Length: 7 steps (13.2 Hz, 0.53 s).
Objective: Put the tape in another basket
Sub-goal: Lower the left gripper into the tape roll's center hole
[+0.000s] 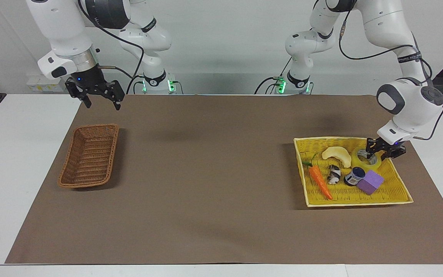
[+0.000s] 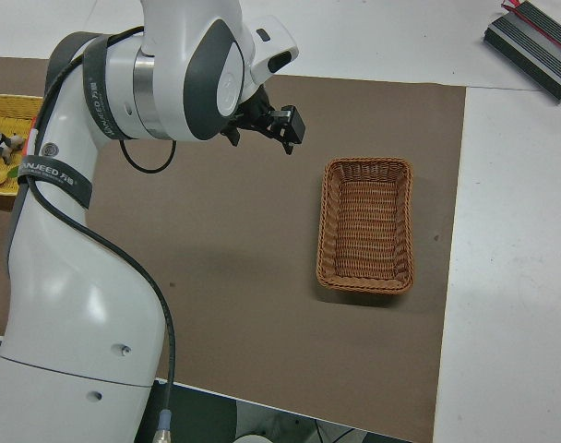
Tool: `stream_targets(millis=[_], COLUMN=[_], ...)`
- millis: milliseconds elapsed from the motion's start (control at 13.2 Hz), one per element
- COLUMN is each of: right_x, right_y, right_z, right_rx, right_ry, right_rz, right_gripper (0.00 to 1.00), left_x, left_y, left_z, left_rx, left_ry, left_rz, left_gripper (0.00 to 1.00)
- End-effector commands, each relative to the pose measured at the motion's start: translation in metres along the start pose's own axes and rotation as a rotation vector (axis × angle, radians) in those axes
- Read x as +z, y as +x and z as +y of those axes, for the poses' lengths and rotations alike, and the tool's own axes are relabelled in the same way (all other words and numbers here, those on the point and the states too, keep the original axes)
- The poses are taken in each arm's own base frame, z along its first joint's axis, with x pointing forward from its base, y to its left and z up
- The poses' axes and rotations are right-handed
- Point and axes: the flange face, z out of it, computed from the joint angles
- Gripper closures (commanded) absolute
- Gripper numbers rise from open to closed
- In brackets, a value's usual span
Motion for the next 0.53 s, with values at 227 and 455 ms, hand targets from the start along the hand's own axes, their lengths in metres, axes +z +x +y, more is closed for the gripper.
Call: stream_targets(millis=[227,455], right_x=[0.042,0.050], right_y=[-0.003,-0.001], right_z=[-0.011,-0.010], right_rx=[0.030,0.003], right_ry=[0.147,0.287], right_rz=[0.037,0.039], right_gripper=[0.00,0.00], left_x=[-0.055,-0.091], left_y=[0.027,0.035], left_z=[0.004,0.026], left_rx=[0.032,0.041], left_ry=[0.003,-0.011], left_rz=[0.018,0.045], left_gripper=[1.00,1.00])
